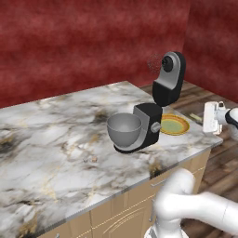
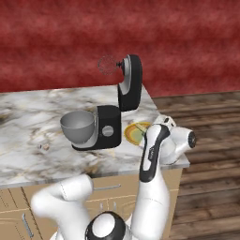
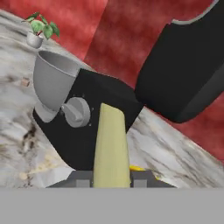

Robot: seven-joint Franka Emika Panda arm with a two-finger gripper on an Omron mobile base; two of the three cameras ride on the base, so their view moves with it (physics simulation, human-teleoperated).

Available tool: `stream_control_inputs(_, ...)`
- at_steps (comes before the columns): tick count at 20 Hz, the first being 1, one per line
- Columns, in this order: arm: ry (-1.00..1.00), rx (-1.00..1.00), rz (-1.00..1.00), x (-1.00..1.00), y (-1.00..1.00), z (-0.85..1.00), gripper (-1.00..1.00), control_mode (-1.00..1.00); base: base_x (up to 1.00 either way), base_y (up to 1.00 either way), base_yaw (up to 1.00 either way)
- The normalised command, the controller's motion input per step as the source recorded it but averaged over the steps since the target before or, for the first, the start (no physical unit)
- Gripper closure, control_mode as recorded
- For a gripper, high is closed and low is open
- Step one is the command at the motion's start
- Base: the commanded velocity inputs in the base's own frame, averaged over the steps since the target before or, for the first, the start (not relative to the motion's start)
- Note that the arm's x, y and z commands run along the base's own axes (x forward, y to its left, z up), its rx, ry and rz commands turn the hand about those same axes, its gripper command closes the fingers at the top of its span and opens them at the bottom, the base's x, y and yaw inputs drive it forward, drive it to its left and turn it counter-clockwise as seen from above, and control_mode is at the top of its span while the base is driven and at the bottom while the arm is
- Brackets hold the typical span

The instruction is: Add butter and sugar cubes to the stand mixer bowl and then turn on the stand mixer to begin making frosting.

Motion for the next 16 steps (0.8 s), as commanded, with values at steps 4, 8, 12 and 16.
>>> stream_control_inputs(4,-0.2,-0.13,0.0,-0.69,0.02,0.65,1.0,-1.0,0.0,0.0,0.0)
stream_control_inputs(8,-0.21,-0.16,0.11,-0.36,0.12,0.53,1.0,-1.0,0.0,0.0,0.0)
stream_control_inputs(12,-0.17,-0.15,0.27,-0.24,0.04,0.24,1.0,-1.0,0.0,0.0,0.0)
stream_control_inputs(16,-0.11,-0.17,0.35,-0.15,0.02,0.06,1.0,-1.0,0.0,0.0,0.0)
